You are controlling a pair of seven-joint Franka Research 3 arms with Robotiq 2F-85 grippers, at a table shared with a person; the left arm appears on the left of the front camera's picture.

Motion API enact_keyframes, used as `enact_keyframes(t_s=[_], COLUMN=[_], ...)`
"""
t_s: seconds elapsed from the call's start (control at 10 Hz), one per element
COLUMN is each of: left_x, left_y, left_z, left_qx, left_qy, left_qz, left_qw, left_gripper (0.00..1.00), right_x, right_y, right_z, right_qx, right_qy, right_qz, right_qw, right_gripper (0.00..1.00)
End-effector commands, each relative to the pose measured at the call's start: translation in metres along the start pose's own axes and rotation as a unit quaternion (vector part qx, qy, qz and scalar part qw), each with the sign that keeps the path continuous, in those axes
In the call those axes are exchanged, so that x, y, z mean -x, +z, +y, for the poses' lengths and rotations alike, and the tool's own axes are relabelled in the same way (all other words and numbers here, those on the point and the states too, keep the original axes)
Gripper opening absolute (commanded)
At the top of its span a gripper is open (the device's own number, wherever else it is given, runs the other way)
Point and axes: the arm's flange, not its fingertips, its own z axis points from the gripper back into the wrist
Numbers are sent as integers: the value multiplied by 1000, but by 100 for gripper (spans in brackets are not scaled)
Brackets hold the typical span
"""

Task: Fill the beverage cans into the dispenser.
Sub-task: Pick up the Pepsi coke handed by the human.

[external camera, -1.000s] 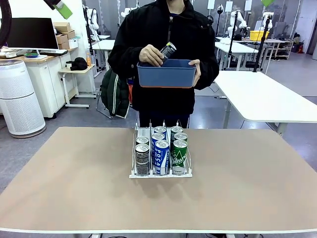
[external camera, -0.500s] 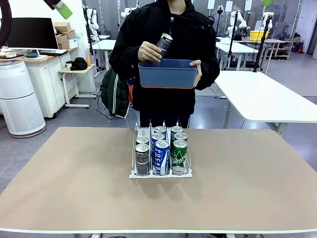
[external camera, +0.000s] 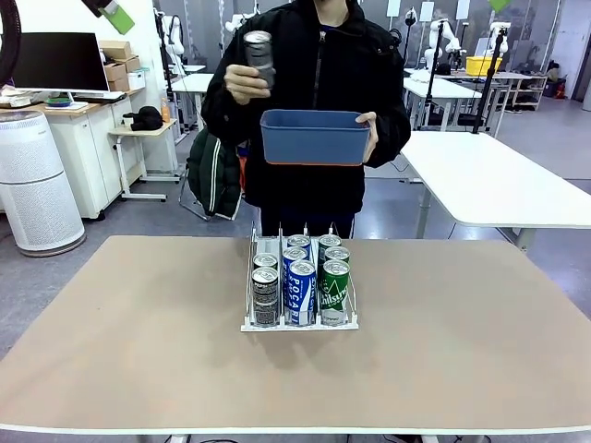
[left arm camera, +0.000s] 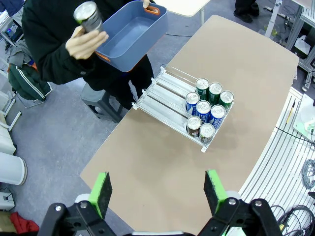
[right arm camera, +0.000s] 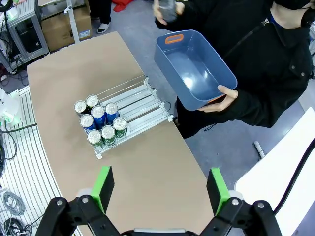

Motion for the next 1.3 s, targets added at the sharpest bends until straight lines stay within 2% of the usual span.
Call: enact_keyframes(t_s=[0.0, 1.2], left_x=[0, 0], left_y=[-1, -1], left_z=[1, 1], left_qx=[-1, -1], left_qy=[0, 0], left_qz=[-3, -3], left_qw=[1000, 1000], left_gripper=[100, 100], right_x=[0, 0], right_y=[0, 0], right_z=[0, 0], right_qx=[0, 0], right_qy=[1, 1], right_qz=[-2, -2], right_qw=[1000, 1000], right_gripper=[100, 100])
